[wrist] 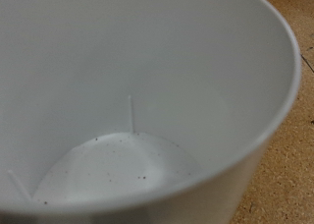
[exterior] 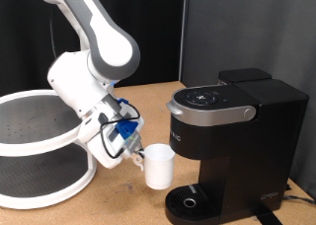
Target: Make a cup of coffee with the keurig machine
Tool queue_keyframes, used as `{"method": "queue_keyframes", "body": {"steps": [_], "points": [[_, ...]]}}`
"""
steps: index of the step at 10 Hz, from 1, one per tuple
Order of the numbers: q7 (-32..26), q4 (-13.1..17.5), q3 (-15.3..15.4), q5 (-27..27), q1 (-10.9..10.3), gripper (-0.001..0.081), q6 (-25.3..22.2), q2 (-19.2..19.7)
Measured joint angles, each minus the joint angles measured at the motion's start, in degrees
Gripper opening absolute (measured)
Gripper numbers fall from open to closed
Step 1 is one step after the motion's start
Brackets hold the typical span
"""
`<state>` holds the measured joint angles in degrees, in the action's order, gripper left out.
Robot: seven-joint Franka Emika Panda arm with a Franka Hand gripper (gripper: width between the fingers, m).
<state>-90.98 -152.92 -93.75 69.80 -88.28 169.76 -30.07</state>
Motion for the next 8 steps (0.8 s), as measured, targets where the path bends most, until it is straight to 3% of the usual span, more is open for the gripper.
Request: {"method": "queue_keyframes", "body": {"steps": [6, 8], "points": [[-1.1, 2.1, -1.7, 0.8, -7.7, 0.0069, 11.6, -9.1], [-1.4, 2.7, -2.4, 0.5, -9.4, 0.0069, 13.5, -11.9]]}}
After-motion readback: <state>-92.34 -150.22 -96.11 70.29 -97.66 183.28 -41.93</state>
